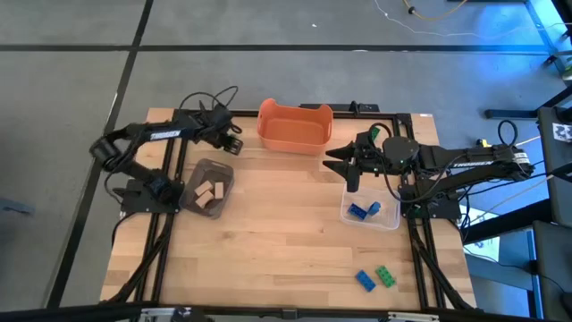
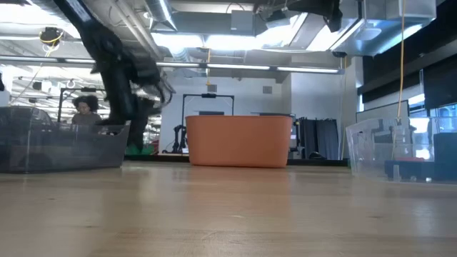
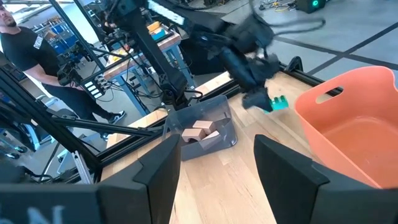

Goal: Sort & place blocks by color
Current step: Put the top left green game piece into the orange bin

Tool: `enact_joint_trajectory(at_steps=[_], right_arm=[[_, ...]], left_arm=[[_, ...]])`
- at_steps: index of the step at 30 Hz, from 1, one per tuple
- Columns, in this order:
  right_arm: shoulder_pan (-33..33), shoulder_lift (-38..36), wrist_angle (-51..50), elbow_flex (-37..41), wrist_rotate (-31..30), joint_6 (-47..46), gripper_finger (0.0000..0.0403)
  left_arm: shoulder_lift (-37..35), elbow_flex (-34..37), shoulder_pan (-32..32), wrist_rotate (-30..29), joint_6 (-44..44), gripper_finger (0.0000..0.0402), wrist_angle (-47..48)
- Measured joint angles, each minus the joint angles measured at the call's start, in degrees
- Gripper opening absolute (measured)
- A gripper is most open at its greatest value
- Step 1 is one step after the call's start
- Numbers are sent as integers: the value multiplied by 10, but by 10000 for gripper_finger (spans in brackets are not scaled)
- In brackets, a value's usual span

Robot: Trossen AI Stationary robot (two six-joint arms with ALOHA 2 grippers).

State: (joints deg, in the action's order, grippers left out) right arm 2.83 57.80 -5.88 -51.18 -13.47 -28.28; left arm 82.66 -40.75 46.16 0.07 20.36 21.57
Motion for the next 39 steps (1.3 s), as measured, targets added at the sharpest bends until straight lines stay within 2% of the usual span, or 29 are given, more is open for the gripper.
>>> enact_joint_trajectory(at_steps=[3, 6, 12, 16, 21, 25, 34, 39], right_arm=[[0, 0, 0, 0, 0, 1, 204], [0, 0, 0, 0, 0, 2, 204], [0, 1, 0, 0, 0, 2, 204], [0, 4, 1, 0, 0, 2, 204], [0, 7, 1, 0, 0, 2, 204], [0, 8, 1, 0, 0, 3, 204], [0, 8, 1, 0, 2, 0, 204], [0, 24, 34, -1, 64, -60, 204]], left_arm=[[-82, 0, -39, 35, -2, 125, -6], [-182, 0, -89, 40, 12, 125, -17], [-367, 0, -227, 20, 50, 125, -56], [-435, 0, -346, -12, 42, 125, -125], [-452, 0, -474, -89, 8, 125, -206], [-427, 0, -534, -139, -22, 125, -240], [-410, 0, -541, -156, -44, 125, -278], [-386, -1, -540, -155, -45, 125, -279]])
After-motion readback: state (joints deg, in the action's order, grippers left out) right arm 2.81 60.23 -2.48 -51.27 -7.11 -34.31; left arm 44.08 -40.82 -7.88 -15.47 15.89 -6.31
